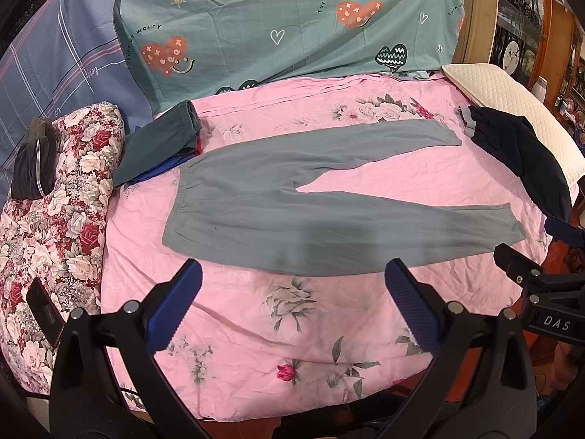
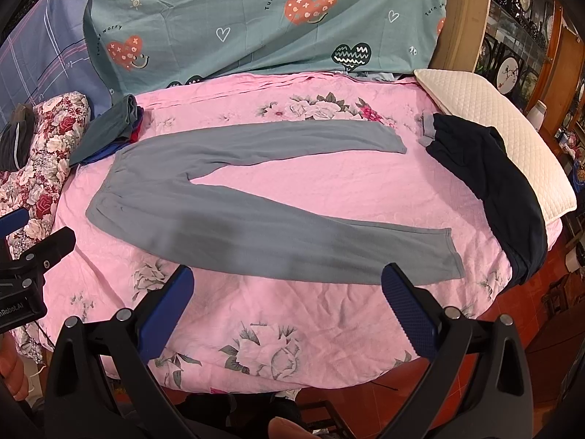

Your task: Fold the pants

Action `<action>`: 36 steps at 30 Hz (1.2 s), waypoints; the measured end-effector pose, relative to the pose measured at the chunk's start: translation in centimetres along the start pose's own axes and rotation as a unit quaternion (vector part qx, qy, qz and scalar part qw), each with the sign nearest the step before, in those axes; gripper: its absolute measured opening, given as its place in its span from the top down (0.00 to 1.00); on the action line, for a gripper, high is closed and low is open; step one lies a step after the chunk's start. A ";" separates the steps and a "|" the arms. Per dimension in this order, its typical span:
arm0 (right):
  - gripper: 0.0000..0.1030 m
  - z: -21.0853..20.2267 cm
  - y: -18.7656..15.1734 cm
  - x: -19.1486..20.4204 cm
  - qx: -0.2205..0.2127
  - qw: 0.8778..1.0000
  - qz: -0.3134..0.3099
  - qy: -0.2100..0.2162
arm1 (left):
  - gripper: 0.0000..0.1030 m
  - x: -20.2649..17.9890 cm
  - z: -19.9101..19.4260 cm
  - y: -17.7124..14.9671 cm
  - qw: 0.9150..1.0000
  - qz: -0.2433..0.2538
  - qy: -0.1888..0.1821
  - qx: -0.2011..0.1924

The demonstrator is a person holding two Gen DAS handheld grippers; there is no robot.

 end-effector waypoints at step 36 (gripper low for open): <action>0.01 1.9 0.3 -0.6 0.020 1.000 -0.001 0.002 | 0.02 -0.6 2.0 0.2 1.000 0.003 0.004 0.024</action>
Point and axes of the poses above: each gripper's, at about its wrist camera, not at the fingertips, and z roughly the way its jaws point, x to its left, y to its top, the point moved 9 cm from there along z, roughly the way its jaws point, and after that the axes turned 1 degree about z, right-handed, at the moved point
